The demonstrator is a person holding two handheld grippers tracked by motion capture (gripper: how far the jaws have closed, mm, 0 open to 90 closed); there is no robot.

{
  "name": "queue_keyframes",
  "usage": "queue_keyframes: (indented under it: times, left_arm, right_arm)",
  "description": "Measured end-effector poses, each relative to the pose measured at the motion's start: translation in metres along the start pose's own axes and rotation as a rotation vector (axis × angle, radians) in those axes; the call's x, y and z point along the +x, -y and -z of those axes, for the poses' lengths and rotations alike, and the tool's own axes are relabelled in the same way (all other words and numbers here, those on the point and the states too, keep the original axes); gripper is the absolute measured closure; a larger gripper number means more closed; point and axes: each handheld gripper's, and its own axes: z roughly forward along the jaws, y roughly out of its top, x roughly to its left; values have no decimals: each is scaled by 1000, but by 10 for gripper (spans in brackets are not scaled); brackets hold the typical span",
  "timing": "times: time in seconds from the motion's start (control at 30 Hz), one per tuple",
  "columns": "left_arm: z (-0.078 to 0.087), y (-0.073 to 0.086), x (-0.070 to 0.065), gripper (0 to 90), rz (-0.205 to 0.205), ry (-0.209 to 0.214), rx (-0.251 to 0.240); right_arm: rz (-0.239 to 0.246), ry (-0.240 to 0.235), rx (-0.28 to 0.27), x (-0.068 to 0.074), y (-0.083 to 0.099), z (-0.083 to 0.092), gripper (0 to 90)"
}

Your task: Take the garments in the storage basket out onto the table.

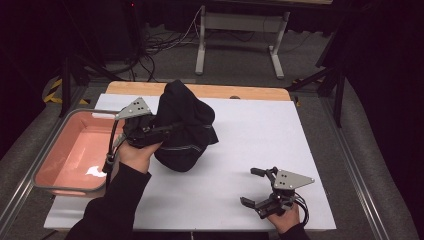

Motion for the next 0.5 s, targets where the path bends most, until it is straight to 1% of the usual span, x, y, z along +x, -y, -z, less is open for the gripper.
queue_keyframes:
  times: [0.07,0.1,0.17,0.23,0.27,0.4,0.5]
  left_arm:
    - [-8,3,1,577,10,3,7]
    - [-8,3,1,576,10,3,7]
    - [-15,5,2,576,14,2,10]
    - [-18,6,2,576,18,5,14]
    - [-20,7,3,576,12,1,16]
    - [-28,13,5,574,14,-2,10]
    - [-35,18,7,574,26,1,17]
  right_arm:
    - [1,0,1,0,0,0,9]
    - [0,0,1,0,0,0,9]
    - [0,0,0,0,0,0,9]
    - [0,0,1,0,0,0,9]
    - [0,0,1,0,0,0,9]
    - [-1,-1,0,0,0,0,9]
    - [-3,-3,-4,0,0,1,9]
